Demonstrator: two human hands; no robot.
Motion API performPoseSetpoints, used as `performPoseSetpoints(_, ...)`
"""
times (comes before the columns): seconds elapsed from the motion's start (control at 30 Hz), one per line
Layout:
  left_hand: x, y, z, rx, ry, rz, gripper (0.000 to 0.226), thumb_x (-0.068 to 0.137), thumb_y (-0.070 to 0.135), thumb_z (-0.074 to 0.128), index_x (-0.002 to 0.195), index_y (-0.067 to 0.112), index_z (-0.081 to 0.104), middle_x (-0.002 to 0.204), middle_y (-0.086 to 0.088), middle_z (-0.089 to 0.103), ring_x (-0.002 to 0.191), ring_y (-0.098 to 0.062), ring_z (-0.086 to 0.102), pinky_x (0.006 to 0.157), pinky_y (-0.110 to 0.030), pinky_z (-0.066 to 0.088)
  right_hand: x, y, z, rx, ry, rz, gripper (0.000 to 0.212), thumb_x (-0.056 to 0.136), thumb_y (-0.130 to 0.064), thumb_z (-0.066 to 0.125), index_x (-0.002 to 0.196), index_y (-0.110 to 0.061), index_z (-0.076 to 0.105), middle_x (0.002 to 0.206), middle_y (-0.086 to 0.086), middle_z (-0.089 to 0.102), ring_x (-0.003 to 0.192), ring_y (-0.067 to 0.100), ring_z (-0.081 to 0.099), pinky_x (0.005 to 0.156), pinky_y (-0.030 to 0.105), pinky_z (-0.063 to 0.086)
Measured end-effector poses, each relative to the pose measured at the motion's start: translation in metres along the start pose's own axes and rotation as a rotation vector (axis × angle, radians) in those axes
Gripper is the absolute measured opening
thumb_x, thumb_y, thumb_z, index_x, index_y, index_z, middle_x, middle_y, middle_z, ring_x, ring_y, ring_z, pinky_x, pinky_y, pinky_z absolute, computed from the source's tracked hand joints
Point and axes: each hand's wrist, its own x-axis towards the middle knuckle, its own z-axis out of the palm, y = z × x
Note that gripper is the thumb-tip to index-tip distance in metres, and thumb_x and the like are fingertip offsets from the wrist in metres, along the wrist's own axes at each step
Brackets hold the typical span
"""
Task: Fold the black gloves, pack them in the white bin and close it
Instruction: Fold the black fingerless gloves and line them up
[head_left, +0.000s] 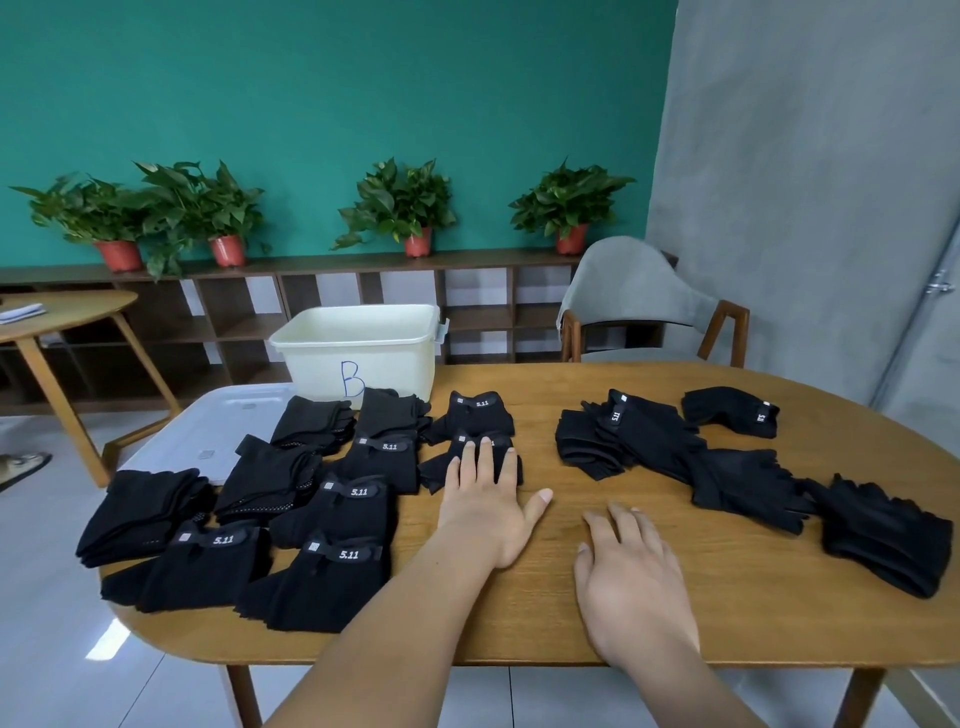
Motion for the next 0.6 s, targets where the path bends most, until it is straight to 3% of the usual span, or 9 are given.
performPoseSetpoints(0.4,0.015,-0.016,0.001,-0.031,-0.014,0.029,0.091,0.096,0.083,0.003,0.168,0.029,-0.011,0.175,-0.004,-0.021,0.159,-0.025,-0.025,0.131,-0.049,-0.01,0.001,0.0,0.002,-0.002,0.014,-0.011,0.053,0.109,-0.042,0.022,0.16,-0.032,0.033,0.17,-0.003,0.025,0.159,0.022,0.014,0.128,0.041,0.021)
performPoseSetpoints(0.6,0.005,-0.015,0.008,-0.023,0.153,0.025,0.084,0.1,0.077,0.005,0.167,0.029,-0.015,0.175,-0.006,-0.019,0.159,-0.025,-0.027,0.131,-0.05,-0.009,0.001,0.001,0.005,0.032,0.031,-0.015,0.053,0.11,-0.041,0.023,0.16,-0.031,0.035,0.171,-0.003,0.024,0.159,0.022,0.013,0.128,0.041,0.019)
